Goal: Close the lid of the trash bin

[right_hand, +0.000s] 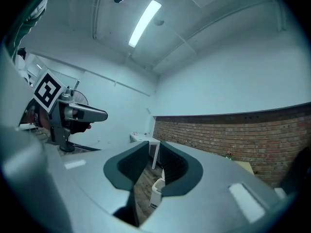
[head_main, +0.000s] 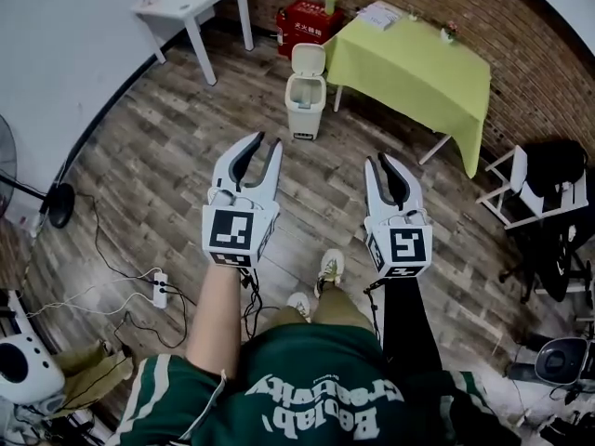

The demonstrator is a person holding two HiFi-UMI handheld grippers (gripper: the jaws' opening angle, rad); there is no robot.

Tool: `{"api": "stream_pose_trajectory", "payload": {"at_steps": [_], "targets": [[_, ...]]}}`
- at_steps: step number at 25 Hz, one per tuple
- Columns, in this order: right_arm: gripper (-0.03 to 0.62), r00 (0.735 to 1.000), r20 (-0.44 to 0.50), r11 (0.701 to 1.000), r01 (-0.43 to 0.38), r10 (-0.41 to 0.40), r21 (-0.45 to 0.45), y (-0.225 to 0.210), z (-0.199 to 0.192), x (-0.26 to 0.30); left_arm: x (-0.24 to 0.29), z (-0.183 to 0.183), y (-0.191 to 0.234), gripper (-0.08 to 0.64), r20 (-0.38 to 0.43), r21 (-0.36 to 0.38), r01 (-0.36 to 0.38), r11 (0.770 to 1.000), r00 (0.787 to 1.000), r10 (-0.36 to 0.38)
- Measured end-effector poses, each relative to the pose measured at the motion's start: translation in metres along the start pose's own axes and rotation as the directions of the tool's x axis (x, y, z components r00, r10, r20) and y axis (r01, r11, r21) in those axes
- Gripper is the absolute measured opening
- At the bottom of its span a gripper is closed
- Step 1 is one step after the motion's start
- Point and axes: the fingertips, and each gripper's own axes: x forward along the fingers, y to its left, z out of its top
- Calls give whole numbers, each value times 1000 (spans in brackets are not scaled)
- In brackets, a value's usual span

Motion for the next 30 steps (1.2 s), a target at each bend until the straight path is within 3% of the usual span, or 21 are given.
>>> {"api": "stream_pose_trajectory", "payload": {"at_steps": [6, 13, 18, 30], "targets": [[90, 1000, 16, 1000, -15, 15, 16, -11, 0, 15, 20, 3, 4, 101, -9, 13, 32, 999, 999, -32], [110, 998, 38, 999, -43, 42, 5, -34, 0, 51, 60, 3, 9, 100, -2, 20, 21, 1000, 1000, -21], [112, 997, 44, 998, -58, 58, 14, -58, -7, 90, 100, 0, 19, 104, -10, 49, 0, 999, 1000, 1], [114, 994, 49, 994, -102, 100, 34, -114, -17, 196, 208, -6, 56, 107, -15, 39, -38, 999, 999, 38]]}}
